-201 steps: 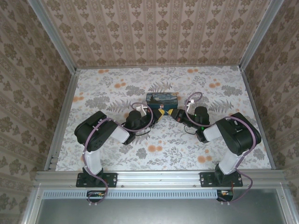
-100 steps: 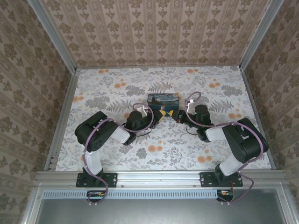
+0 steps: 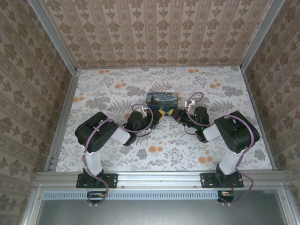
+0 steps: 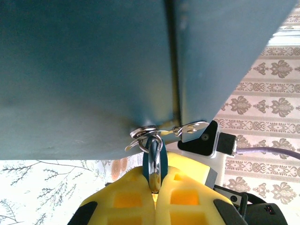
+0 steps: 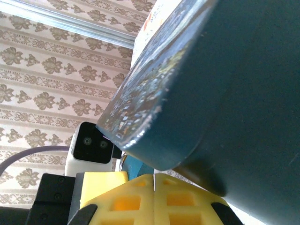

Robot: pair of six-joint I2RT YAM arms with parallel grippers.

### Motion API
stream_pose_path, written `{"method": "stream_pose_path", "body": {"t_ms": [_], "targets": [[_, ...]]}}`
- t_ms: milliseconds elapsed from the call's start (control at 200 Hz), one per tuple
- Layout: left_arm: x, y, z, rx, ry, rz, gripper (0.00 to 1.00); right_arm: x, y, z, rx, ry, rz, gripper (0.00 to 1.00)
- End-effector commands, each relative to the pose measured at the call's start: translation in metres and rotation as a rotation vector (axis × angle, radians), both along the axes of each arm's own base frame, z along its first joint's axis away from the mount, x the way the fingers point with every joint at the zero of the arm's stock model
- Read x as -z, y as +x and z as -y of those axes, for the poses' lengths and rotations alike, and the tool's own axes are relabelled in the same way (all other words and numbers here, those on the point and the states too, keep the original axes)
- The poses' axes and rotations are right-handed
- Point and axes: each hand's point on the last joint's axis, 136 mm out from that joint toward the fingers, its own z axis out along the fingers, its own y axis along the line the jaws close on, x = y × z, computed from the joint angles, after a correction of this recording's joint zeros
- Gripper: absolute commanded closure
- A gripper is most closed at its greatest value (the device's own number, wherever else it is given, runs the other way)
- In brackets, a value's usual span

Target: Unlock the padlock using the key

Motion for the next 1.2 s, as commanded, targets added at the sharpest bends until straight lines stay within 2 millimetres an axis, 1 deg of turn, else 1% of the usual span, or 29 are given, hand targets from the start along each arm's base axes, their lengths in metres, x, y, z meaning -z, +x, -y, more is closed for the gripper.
{"method": "stream_pose_path", "body": {"t_ms": [0, 110, 220, 350, 465, 855, 950, 1050, 1190], "targets": [[-0.037, -0.052, 0.041, 0.270, -0.112, 0.057, 1.00, -0.035, 0.005, -0.019, -0.068, 0.074, 0.093, 1.00], [-0.037, -0.052, 0.042, 0.275, -0.118, 0.046, 1.00, -0.029, 0.003, -0.021, -0.090, 0.025, 0.097, 1.00], [-0.042, -0.053, 0.043, 0.277, -0.130, 0.043, 1.00, -0.023, 0.001, -0.021, -0.115, -0.049, 0.123, 1.00], [-0.049, -0.053, 0.043, 0.280, -0.146, 0.042, 1.00, -0.021, -0.001, -0.022, -0.152, -0.125, 0.190, 1.00], [-0.051, -0.055, 0.043, 0.285, -0.152, 0.035, 1.00, -0.020, 0.002, -0.017, -0.162, -0.158, 0.220, 1.00], [-0.048, -0.059, 0.039, 0.294, -0.147, 0.025, 1.00, -0.024, 0.017, -0.007, -0.136, -0.149, 0.236, 1.00], [-0.047, -0.059, 0.039, 0.297, -0.147, 0.022, 1.00, -0.024, 0.018, -0.007, -0.133, -0.150, 0.242, 1.00], [-0.049, -0.060, 0.039, 0.299, -0.151, 0.022, 1.00, -0.028, 0.017, -0.007, -0.135, -0.144, 0.267, 1.00], [-0.054, -0.058, 0.038, 0.292, -0.159, 0.030, 1.00, -0.034, 0.015, -0.009, -0.137, -0.076, 0.235, 1.00]]}}
